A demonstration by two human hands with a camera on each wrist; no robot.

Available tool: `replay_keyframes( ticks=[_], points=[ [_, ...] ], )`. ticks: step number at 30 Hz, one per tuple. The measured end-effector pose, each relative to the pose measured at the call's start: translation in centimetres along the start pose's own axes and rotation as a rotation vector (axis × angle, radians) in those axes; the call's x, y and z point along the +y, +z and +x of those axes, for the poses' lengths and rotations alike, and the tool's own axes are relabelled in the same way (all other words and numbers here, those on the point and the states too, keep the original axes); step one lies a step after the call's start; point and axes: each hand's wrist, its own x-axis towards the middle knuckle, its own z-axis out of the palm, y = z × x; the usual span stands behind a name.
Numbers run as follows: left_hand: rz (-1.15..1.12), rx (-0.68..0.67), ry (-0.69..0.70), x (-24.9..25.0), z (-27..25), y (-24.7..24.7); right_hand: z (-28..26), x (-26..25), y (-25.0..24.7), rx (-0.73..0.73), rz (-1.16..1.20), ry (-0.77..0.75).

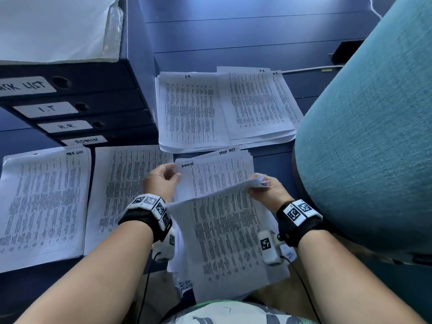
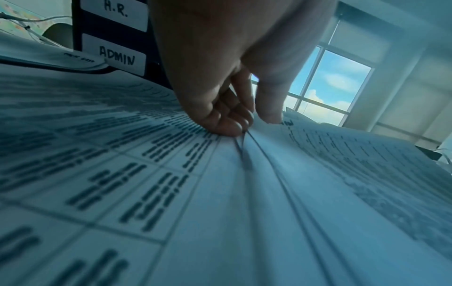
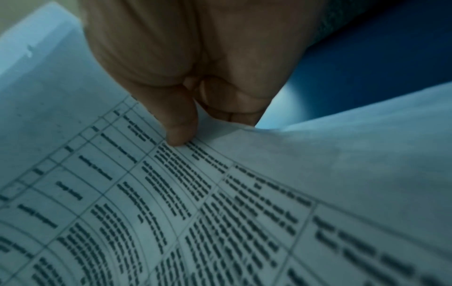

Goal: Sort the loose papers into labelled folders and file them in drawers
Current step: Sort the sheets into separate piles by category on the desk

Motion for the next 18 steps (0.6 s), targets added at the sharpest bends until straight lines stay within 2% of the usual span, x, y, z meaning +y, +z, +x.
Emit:
replay_keyframes(
  ticks=[4,9,14,18],
  points=[
    [0.085,0.034,0.023,-0.3,0.6,0.8,0.4,1.1,0.3,0.035,-0.04,-0.013],
    [0.164,-0.013,0.003,0.1,0.2,1.2,0.6,1.1,-0.6,0.086,-0.118,-0.042],
    [0.117,-0.05,-0.031,1.0,0.0,1.4,0.8,0.7,-1.3,0.088,-0.094,-0.053],
    [0.165,-0.085,0.016,1.1,-0.1,1.4,0.7,0.7,-1.2,0.085,-0.06,-0.047]
  ],
)
